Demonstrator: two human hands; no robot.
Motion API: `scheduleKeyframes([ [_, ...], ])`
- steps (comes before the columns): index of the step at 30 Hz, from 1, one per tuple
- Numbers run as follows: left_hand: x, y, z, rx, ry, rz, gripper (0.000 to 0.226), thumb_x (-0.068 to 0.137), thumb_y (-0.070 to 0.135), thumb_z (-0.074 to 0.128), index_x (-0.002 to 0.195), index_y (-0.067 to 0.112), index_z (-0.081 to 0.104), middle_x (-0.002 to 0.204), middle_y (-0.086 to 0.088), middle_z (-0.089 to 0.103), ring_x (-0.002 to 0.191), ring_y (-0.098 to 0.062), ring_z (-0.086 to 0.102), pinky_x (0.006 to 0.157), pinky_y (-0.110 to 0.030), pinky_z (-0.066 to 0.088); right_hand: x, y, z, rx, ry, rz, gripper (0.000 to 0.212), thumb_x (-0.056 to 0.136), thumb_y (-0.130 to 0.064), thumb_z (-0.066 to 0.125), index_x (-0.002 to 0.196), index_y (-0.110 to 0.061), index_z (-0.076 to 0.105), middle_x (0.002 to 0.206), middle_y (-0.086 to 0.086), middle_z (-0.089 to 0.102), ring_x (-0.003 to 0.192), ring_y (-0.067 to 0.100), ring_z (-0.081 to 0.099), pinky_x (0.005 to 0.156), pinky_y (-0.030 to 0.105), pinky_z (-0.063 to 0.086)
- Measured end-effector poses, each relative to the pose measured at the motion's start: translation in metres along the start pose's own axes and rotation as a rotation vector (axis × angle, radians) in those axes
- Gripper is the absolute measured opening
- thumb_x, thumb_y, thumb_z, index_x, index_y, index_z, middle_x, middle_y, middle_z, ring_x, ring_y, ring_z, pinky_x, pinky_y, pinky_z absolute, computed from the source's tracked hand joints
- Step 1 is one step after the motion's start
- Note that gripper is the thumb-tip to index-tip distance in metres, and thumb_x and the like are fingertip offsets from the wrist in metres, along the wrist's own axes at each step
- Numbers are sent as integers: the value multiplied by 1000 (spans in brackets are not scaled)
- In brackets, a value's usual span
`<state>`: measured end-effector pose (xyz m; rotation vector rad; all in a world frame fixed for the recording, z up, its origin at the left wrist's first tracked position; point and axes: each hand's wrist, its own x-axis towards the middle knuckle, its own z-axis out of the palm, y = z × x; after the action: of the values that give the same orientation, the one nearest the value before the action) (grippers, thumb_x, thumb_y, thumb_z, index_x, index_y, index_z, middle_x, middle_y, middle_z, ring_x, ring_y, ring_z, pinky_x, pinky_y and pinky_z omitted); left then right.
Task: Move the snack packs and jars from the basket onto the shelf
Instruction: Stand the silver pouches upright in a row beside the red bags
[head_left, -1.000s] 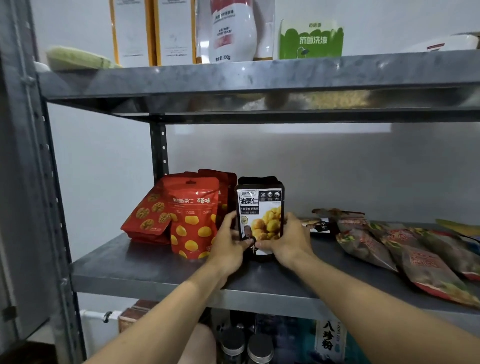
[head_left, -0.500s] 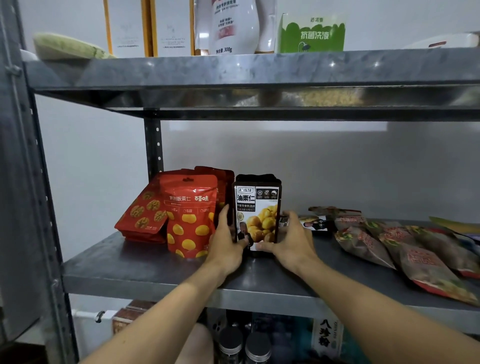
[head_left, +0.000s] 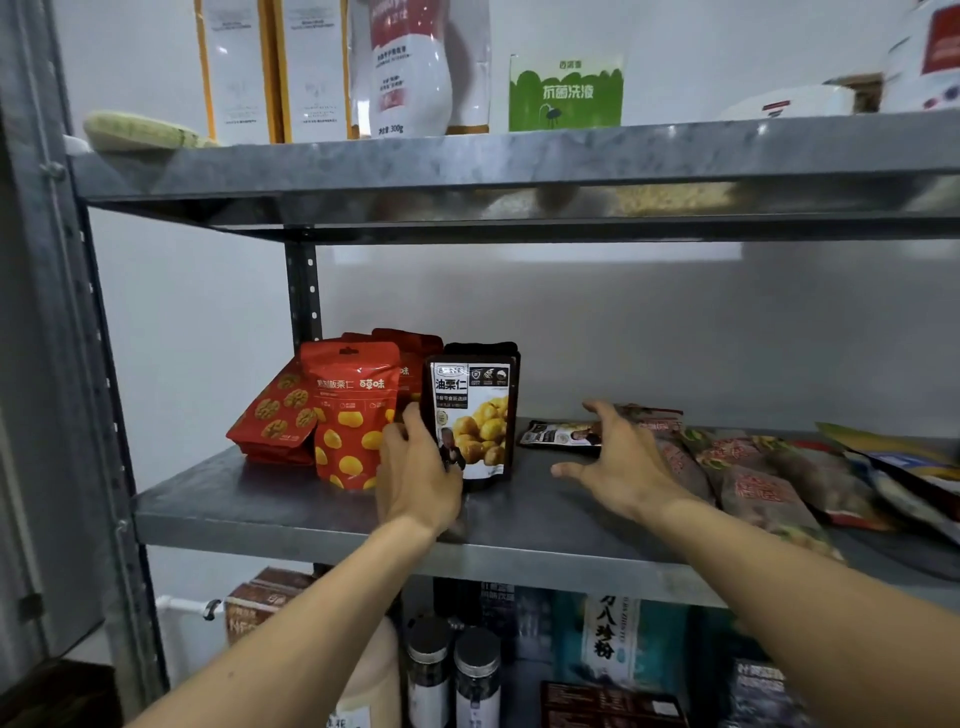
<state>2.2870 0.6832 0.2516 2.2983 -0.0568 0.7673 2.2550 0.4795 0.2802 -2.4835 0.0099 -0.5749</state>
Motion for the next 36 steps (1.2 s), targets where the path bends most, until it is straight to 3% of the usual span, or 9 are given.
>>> scheduleKeyframes([
  [3,-7,19,3,49,62,38,54,83,15,70,129,13,42,121,-10,52,112,-30,51,89,-43,48,-3,10,-10,3,-16,-15,86,79,-35,79,148,-22,29,147,10,44,136,31,37,107,41,37],
  [6,-13,43,16,-58,-76,84,29,84,15,67,109,16,54,104,-6,61,99,-25,59,83,-37,50,-2,18,-17,15,-19,-40,81,80,-31,79,146,-20,34,143,10,48,134,30,41,107,38,37],
  [9,-21,73,33,-360,-287,-58,26,85,14,67,108,17,54,94,-2,62,87,-18,59,72,-27,47,7,28,-21,40,-17,-40,71,81,-30,78,141,-20,42,137,8,55,128,28,48,104,31,39],
  [18,21,117,90,-772,-504,-499,17,87,16,64,89,21,48,89,-9,55,77,-23,56,80,-46,57,79,58,-23,217,14,55,39,86,-19,71,124,-18,59,115,7,66,108,22,62,95,28,48],
  [21,40,120,113,-767,-600,-575,8,92,14,57,93,18,50,86,-7,49,73,-23,52,71,-43,58,116,72,-22,121,-93,49,38,87,-16,68,124,-20,59,116,8,65,105,22,62,88,24,48],
  [25,67,117,146,-817,-724,-648,4,94,11,51,97,9,53,87,-13,54,67,-26,57,58,-36,55,163,76,-15,-107,-291,21,46,91,-22,64,135,-20,51,134,7,56,122,23,54,100,29,45],
  [28,86,111,163,-867,-685,-724,6,95,9,50,92,6,54,96,-18,59,76,-30,61,48,-34,56,188,74,0,-361,-456,11,54,96,-33,55,147,-23,38,150,5,42,134,25,43,108,32,36],
  [31,101,106,184,-953,-581,-781,37,88,8,60,123,5,51,122,-22,57,97,-37,63,35,-29,50,203,76,15,-582,-584,7,50,101,-42,39,146,-21,39,151,4,41,135,27,41,110,41,26],
  [36,102,114,197,-1001,-391,-784,54,88,3,57,136,21,39,123,-15,57,91,-34,65,39,-31,53,219,90,33,-419,-666,55,48,97,-27,47,143,-13,42,147,10,46,130,28,47,111,39,37],
])
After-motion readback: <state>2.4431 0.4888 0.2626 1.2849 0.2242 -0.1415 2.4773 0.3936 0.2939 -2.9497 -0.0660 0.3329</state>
